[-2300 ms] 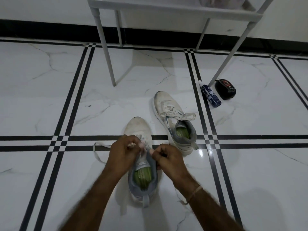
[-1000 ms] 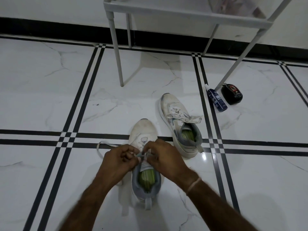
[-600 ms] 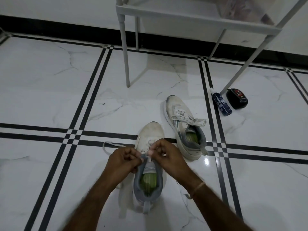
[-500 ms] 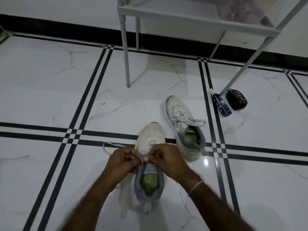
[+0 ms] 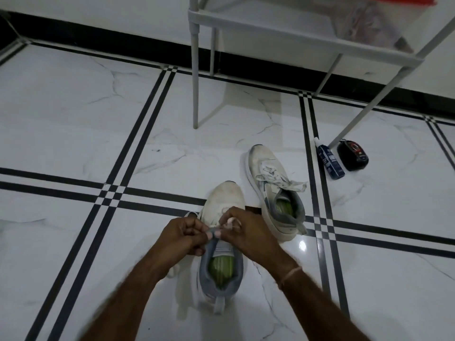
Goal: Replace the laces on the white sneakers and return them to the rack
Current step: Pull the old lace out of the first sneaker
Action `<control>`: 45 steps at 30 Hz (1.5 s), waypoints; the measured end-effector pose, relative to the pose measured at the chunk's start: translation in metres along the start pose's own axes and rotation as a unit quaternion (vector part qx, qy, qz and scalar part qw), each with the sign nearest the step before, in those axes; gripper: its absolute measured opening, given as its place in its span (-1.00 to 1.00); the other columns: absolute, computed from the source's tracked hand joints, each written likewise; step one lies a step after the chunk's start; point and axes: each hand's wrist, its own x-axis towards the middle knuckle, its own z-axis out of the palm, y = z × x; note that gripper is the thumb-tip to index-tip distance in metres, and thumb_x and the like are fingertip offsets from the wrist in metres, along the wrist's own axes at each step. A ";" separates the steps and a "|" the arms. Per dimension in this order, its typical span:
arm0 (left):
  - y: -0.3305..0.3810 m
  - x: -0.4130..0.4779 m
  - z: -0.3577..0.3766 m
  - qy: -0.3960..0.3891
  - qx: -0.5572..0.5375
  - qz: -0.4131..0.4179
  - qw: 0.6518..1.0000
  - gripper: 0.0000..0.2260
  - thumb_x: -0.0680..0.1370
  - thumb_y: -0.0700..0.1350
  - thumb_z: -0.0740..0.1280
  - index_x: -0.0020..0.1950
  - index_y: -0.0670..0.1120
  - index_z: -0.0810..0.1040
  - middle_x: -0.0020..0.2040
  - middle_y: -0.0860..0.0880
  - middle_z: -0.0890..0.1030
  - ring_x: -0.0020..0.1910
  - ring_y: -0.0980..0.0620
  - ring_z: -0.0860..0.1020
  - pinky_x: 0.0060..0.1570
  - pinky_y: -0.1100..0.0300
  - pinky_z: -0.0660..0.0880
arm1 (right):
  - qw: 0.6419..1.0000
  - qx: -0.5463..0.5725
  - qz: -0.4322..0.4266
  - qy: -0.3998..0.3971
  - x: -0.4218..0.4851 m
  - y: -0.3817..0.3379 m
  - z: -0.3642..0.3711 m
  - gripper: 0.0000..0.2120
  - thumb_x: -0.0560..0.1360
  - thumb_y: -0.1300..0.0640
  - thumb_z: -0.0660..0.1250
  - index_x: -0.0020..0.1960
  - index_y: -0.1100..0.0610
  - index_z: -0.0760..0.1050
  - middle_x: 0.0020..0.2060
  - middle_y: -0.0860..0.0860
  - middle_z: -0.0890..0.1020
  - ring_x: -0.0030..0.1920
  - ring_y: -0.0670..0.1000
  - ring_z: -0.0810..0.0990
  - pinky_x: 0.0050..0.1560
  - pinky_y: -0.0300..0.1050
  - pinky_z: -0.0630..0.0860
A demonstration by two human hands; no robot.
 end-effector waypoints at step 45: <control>0.002 0.000 0.007 -0.021 0.020 -0.002 1.000 -0.95 0.53 -0.31 0.44 -0.06 -0.30 0.63 -0.33 -0.15 0.61 -0.34 -0.04 0.57 -0.25 0.16 0.60 | 0.995 -0.089 0.018 0.049 -0.003 0.009 0.003 -0.66 0.60 -0.12 0.25 -0.18 0.10 0.53 -0.28 -0.02 0.61 -0.25 -0.03 0.54 -0.19 -0.09 0.43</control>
